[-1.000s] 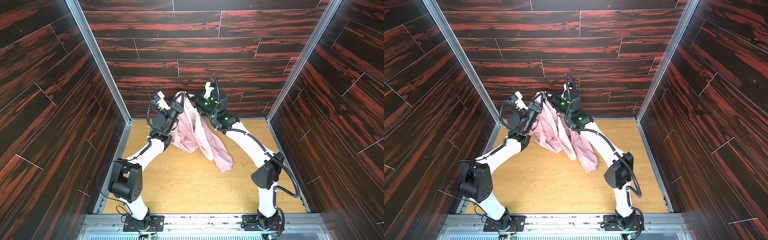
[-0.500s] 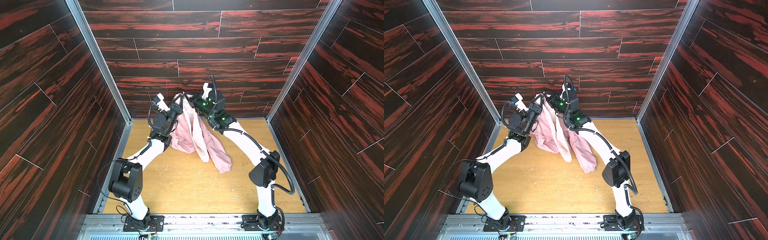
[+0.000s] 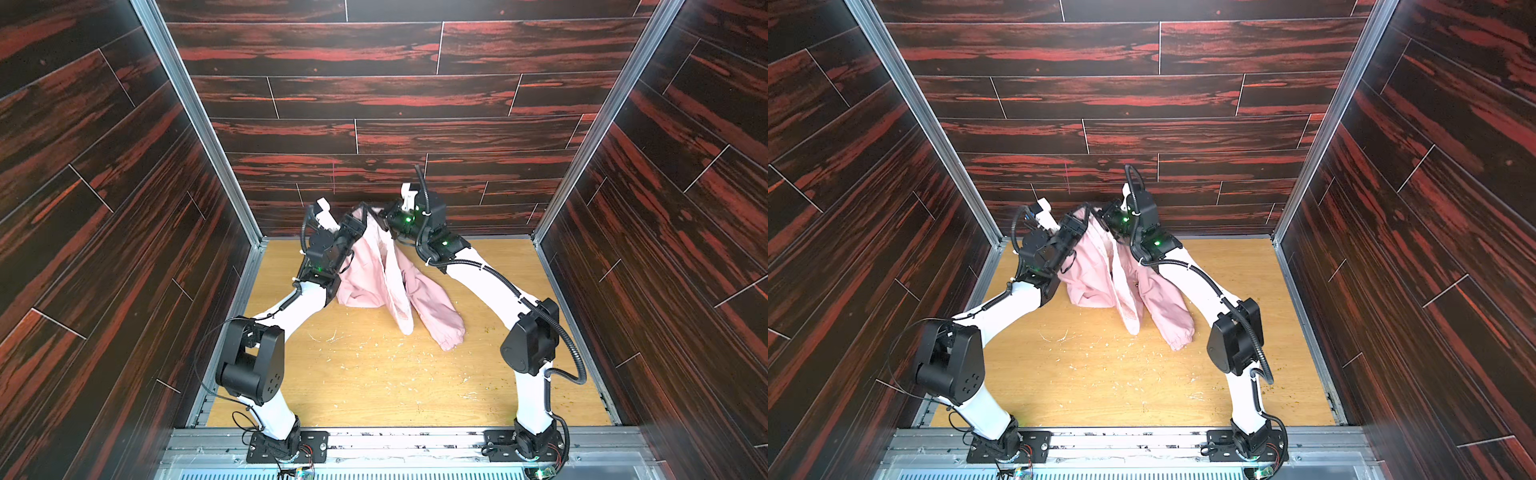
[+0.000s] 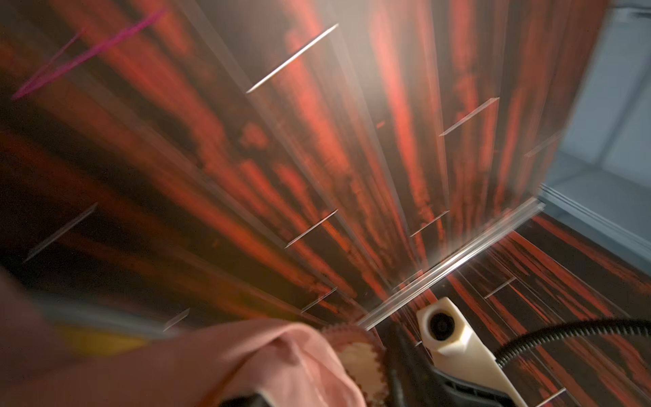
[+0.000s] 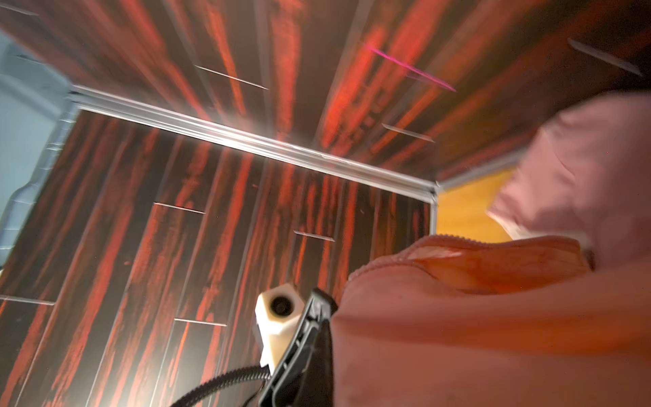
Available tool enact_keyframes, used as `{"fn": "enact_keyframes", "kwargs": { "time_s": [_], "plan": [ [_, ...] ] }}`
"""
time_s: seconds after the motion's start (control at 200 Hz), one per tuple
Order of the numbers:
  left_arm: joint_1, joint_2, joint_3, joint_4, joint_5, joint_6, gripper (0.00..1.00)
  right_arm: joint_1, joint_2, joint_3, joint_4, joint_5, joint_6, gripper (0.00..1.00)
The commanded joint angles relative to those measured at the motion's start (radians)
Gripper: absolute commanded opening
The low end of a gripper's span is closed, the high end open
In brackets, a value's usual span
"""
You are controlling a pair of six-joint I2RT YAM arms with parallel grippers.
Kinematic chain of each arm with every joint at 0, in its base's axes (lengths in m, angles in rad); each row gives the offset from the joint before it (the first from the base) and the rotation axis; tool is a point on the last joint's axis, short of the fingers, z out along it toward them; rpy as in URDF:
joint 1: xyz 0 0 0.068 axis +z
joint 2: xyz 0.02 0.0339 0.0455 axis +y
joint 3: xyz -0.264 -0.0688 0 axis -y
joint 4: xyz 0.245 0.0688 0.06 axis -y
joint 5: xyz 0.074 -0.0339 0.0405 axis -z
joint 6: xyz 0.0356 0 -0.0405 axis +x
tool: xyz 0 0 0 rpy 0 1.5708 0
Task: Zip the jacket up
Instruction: 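Lower both held jacket edges toward the floor with both grippers, then hold the lowered jacket edges together near the floor with both grippers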
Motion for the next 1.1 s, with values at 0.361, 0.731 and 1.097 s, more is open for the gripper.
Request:
{"fn": "enact_keyframes", "kwargs": {
  "time_s": [0.361,0.731,1.097],
  "plan": [
    [-0.034,-0.234,-0.252,-0.142,0.069,-0.126,0.72,0.01,-0.099,-0.169,-0.044,-0.221,0.01,0.0],
    [-0.036,-0.31,-0.417,-0.076,0.069,-0.226,0.74,0.01,-0.167,-0.325,-0.023,-0.2,-0.014,0.0],
    [-0.035,-0.347,-0.466,-0.021,0.066,-0.265,0.67,0.017,-0.174,-0.358,-0.012,-0.189,-0.01,0.0]
  ]
}}
